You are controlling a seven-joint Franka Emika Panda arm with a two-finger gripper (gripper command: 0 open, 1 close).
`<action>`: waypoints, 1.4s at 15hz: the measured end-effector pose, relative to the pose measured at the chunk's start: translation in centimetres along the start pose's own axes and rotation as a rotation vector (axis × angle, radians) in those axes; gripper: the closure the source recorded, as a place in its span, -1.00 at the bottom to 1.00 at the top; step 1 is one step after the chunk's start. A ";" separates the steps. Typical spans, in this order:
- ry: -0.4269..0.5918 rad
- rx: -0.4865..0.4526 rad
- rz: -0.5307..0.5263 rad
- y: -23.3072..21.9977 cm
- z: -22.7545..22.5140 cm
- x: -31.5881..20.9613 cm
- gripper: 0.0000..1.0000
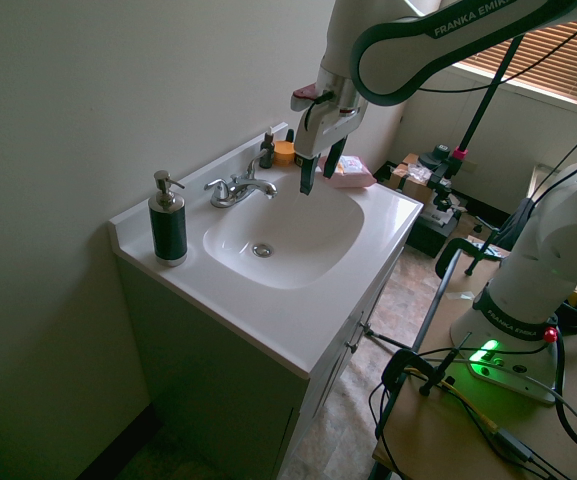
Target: Push the sanitizer
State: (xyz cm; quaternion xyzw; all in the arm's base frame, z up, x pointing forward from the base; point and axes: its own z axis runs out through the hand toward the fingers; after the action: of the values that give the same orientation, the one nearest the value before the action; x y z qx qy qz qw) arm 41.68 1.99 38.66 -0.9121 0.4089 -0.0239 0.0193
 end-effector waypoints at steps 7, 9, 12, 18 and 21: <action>0.055 0.053 -0.067 -6.9 -6.7 0.7 -1.00; 0.075 0.059 -0.099 -11.3 -9.3 0.4 -1.00; 0.083 0.060 -0.140 -17.3 -12.0 -0.8 1.00; 0.079 0.030 -0.190 -25.4 -11.8 -3.2 1.00; 0.078 0.024 -0.198 -26.8 -12.0 -3.8 1.00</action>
State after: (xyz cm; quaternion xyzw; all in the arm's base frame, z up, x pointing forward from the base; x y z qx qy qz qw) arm 58.39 22.47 51.99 -0.9461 0.3168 -0.0661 0.0120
